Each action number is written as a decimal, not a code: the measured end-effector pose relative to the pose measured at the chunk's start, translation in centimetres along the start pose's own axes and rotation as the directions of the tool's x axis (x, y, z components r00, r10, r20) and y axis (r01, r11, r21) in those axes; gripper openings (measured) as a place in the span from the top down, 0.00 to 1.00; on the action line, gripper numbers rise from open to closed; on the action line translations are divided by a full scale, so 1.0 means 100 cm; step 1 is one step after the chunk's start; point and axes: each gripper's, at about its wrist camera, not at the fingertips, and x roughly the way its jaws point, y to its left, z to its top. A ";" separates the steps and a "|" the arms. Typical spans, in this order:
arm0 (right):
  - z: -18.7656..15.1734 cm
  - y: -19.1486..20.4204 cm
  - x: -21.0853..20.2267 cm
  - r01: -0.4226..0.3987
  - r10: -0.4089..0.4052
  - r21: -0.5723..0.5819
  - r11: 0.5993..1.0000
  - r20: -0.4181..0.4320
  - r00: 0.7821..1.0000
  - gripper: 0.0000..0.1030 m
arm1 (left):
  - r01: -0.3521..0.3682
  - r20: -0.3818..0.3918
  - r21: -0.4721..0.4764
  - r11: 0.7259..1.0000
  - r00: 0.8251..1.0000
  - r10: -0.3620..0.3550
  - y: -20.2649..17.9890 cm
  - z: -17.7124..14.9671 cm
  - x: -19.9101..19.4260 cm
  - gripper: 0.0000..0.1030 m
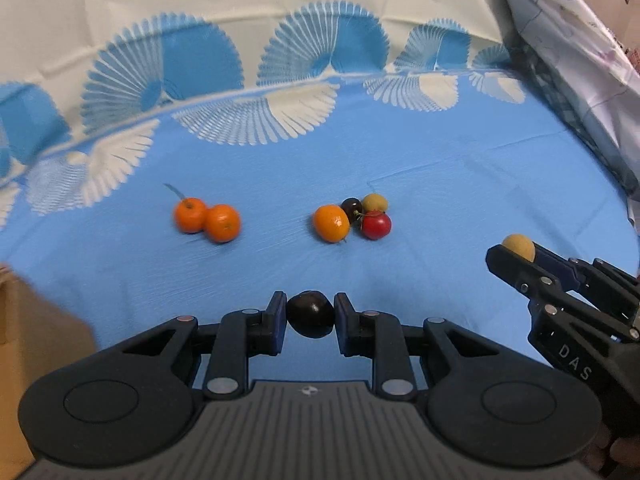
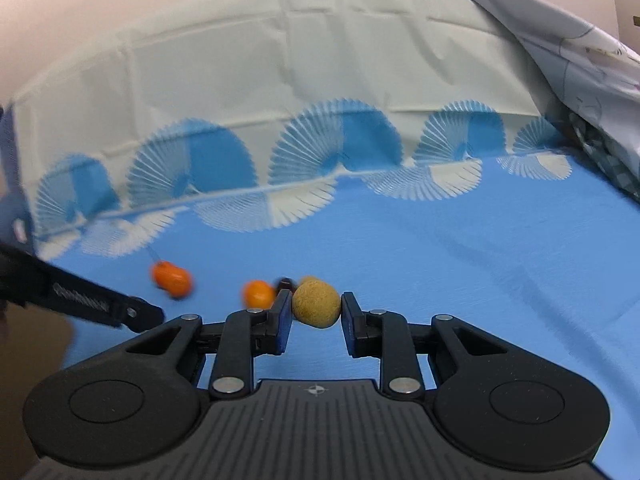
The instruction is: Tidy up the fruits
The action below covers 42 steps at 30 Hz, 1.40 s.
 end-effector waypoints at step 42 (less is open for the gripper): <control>-0.078 0.264 -0.277 -0.381 0.348 -0.332 0.863 -0.157 0.924 0.74 | -0.226 0.039 -0.391 0.892 0.965 0.261 0.137 -0.291 -0.340 0.73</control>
